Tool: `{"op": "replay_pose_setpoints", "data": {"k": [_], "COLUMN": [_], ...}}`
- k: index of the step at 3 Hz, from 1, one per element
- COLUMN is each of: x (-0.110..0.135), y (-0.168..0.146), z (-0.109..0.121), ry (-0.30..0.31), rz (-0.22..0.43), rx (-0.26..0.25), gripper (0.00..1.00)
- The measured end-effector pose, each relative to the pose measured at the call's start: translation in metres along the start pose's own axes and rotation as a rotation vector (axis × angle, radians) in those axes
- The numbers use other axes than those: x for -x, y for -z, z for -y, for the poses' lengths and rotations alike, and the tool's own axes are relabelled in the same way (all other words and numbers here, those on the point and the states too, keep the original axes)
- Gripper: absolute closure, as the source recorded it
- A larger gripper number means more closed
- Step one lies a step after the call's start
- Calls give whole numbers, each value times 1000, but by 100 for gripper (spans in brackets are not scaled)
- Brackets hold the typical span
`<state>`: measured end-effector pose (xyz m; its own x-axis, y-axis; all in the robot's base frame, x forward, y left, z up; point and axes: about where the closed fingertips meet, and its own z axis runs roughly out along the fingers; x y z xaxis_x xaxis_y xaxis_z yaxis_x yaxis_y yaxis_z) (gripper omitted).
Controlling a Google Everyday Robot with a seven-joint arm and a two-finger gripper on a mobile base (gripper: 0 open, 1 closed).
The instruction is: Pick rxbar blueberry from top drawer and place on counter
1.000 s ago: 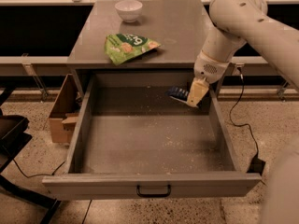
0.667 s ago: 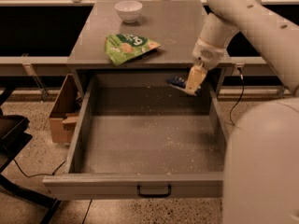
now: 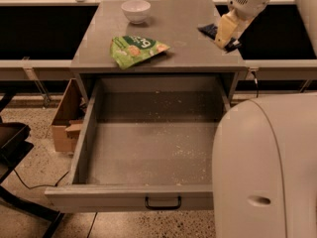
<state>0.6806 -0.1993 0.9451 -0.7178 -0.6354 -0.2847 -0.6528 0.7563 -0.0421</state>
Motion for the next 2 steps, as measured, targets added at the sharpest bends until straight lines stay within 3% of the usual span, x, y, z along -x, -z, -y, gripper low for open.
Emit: {"op": "replay_pose_setpoints", "data": {"k": [1,2], "x": [4,29], "y": [-2,-20], "z": [22,33], "ry": [-137,-214], "rz": [19,55], "rx": [-44,-77], "gripper": [100,100]}}
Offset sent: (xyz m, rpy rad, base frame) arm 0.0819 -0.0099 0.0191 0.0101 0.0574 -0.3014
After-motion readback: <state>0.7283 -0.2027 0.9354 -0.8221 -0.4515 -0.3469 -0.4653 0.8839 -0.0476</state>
